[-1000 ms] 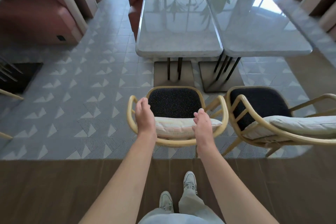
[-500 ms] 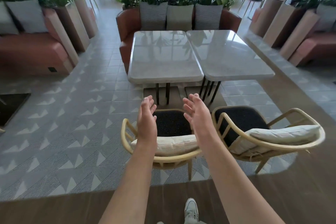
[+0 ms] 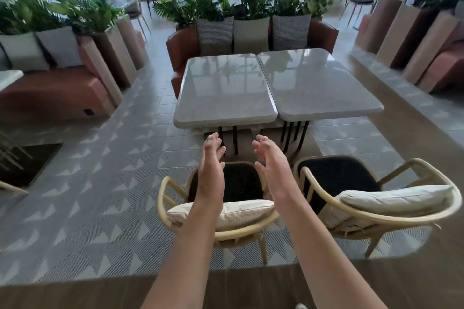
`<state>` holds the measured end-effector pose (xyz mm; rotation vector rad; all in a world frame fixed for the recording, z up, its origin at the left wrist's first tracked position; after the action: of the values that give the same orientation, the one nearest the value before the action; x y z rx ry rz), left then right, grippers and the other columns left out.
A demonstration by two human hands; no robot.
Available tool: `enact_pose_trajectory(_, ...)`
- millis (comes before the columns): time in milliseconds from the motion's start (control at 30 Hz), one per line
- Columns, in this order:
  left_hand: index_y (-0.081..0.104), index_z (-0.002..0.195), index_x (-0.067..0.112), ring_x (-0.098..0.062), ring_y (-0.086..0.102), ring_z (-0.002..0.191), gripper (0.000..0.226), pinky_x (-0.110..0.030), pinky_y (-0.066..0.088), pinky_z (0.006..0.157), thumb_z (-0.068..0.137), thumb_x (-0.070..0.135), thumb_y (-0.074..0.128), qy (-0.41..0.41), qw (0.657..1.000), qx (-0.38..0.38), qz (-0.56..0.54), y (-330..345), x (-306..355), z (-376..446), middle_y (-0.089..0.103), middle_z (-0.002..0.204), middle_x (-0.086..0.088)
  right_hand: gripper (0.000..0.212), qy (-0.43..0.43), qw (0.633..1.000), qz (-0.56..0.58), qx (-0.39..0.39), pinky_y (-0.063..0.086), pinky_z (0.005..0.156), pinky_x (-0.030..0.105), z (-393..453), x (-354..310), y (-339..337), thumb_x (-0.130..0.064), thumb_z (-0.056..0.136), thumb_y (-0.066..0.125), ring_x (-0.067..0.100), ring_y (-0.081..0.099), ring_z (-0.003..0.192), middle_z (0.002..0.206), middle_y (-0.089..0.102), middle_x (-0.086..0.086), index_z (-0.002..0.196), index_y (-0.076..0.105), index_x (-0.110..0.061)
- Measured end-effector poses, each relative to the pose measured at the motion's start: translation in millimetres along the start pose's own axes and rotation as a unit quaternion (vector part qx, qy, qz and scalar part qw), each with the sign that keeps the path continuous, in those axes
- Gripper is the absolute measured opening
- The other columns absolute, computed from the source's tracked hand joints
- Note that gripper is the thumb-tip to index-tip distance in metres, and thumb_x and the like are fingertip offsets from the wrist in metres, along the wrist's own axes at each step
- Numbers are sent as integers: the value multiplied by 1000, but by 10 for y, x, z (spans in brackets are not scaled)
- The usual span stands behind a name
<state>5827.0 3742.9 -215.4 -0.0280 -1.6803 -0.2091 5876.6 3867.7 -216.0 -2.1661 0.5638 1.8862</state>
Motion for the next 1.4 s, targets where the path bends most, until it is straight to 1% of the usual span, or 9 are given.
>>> enact_pose_trajectory(200,45,149,26,-10,51,132,52,-42,36,116,108,49,24,-18,1000,3,13,936,-176,-80,49,150,3,71,13,999,12,-36,31,120,39,163,-8,-689,-58,85,44,6,43,136,148,50,-7,147,45,-25)
enact_pose_trajectory(367,44,151,25,-11,49,135,56,-42,35,117,106,54,24,-21,999,12,24,1597,-201,-133,47,153,2,38,15,998,46,-36,32,119,43,420,-95,-1323,-45,100,45,8,45,132,143,53,-4,133,51,-30)
enact_pose_trajectory(533,42,151,27,-12,48,136,58,-42,34,118,106,56,20,-6,999,31,21,1779,-125,-210,45,155,2,59,13,998,30,-58,32,119,44,438,-129,-1591,-51,100,39,13,42,139,152,47,0,150,42,-20)
enact_pose_trajectory(733,42,152,28,-12,43,141,63,-46,29,121,104,60,17,5,999,49,13,1717,-27,-299,43,157,2,47,13,995,30,-89,34,118,39,420,-230,-1589,-41,107,34,13,43,137,149,50,0,147,45,-19)
enact_pose_trajectory(867,42,152,29,-11,44,140,64,-44,30,120,103,61,17,7,997,73,5,1581,12,-348,43,157,2,36,24,993,50,-107,37,116,37,367,-259,-1480,-39,106,37,12,44,137,147,51,-1,135,53,-24)
enact_pose_trajectory(967,43,152,28,-11,45,139,64,-44,30,120,103,61,16,8,996,92,-6,1455,3,-387,44,157,2,42,22,991,35,-128,38,114,36,312,-248,-1357,-39,106,36,11,46,134,142,54,-2,140,51,-21)
enact_pose_trajectory(1033,42,152,28,-11,45,140,65,-45,30,120,103,62,16,8,995,101,-10,1371,-2,-425,44,157,2,38,23,990,29,-137,40,111,34,288,-241,-1274,-41,106,36,11,49,132,137,57,-3,135,54,-25)
enact_pose_trajectory(1200,43,151,30,-10,46,138,64,-46,31,120,103,63,17,21,990,139,-31,1005,43,-488,45,156,3,45,44,986,41,-156,42,107,30,219,-237,-968,-42,105,41,10,51,130,136,60,-2,143,52,-19)
enact_pose_trajectory(1400,42,152,28,-10,47,138,66,-44,31,120,104,62,14,26,981,183,-52,403,67,-559,44,157,2,46,56,982,37,-178,39,113,36,88,-231,-506,-38,105,39,15,50,132,140,59,2,144,50,-17)
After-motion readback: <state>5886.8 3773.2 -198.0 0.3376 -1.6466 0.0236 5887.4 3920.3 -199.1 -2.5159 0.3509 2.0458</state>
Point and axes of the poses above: each hand's wrist, its own z-axis towards the middle knuckle, its own y-axis out of the palm, x = y × z, the point moved 5 cm from there along z, towards the middle knuckle
